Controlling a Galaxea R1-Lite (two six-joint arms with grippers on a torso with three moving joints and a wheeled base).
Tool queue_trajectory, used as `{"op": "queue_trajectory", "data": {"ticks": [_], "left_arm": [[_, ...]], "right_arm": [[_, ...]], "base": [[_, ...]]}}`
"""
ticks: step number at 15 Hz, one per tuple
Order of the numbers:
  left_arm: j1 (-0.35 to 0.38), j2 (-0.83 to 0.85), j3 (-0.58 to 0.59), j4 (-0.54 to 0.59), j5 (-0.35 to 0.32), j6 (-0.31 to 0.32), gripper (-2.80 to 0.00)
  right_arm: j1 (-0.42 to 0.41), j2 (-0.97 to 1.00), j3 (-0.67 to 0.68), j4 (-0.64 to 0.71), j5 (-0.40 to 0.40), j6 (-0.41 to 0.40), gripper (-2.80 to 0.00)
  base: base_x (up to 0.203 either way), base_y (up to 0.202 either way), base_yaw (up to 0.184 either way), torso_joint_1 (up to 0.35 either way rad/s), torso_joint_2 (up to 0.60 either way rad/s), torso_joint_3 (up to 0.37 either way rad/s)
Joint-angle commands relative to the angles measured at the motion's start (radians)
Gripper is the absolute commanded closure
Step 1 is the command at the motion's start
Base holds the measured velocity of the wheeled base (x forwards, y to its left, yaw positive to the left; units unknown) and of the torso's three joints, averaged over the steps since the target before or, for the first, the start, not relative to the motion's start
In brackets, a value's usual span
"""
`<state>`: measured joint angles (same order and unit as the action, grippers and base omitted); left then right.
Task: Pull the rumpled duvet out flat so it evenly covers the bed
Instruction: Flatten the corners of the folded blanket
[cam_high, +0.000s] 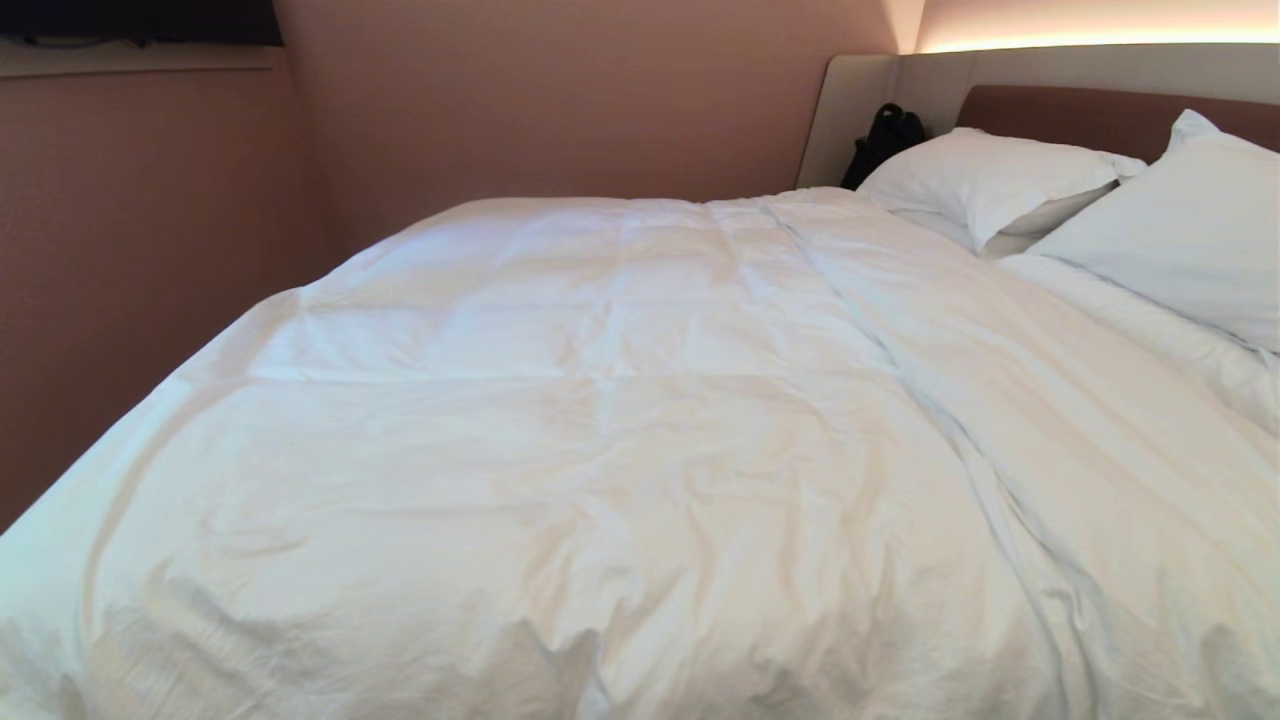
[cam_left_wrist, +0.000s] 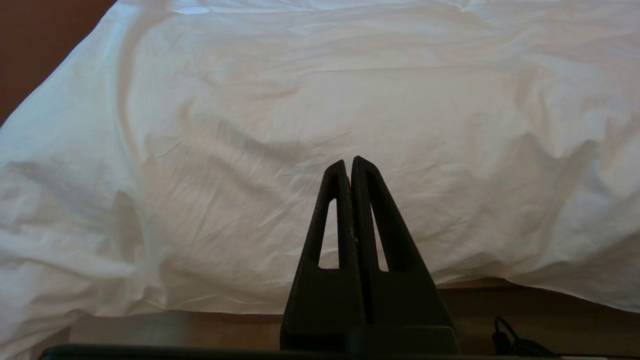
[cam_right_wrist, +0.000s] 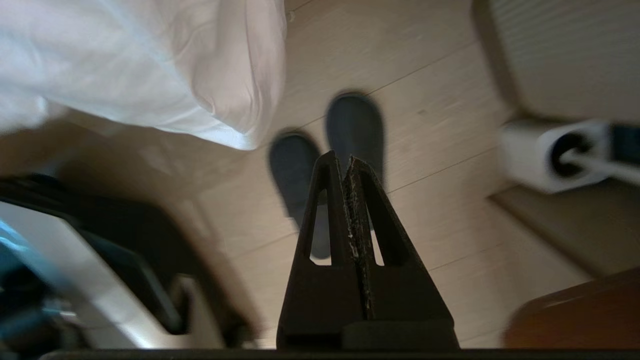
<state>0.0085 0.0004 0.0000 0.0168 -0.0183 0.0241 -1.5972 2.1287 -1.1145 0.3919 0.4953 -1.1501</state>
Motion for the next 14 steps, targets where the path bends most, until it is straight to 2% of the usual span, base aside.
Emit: {"op": "queue_trajectory", "data": {"ticks": [1,3,5,8,11,13,14], "left_arm": [[0.001,0.0,0.0,0.0,0.0,0.0,0.0],[0.001,0.0,0.0,0.0,0.0,0.0,0.0],[0.001,0.0,0.0,0.0,0.0,0.0,0.0],[0.001,0.0,0.0,0.0,0.0,0.0,0.0],[0.001,0.0,0.0,0.0,0.0,0.0,0.0],[0.001,0.0,0.0,0.0,0.0,0.0,0.0],[0.001,0.0,0.0,-0.001,0.0,0.0,0.0]], "right_arm": [[0.005,-0.003,0.003,0.008,0.006,-0.244,0.0],[0.007,-0.006,0.007,0.053,0.018,-0.342,0.0],[0.031,-0.025,0.007,0.107,0.024,-0.339,0.0],[0.045,-0.02,0.005,0.108,0.059,-0.317,0.0],[0.06,-0.007,0.006,0.097,0.11,-0.351,0.0],[0.069,-0.003,0.008,0.097,0.111,-0.388,0.0],[0.073,0.001,0.008,0.098,0.11,-0.398,-2.8]], "base": [[0.0,0.0,0.0,0.0,0.0,0.0],[0.0,0.0,0.0,0.0,0.0,0.0],[0.0,0.0,0.0,0.0,0.0,0.0],[0.0,0.0,0.0,0.0,0.0,0.0],[0.0,0.0,0.0,0.0,0.0,0.0],[0.0,0.0,0.0,0.0,0.0,0.0],[0.0,0.0,0.0,0.0,0.0,0.0]]}}
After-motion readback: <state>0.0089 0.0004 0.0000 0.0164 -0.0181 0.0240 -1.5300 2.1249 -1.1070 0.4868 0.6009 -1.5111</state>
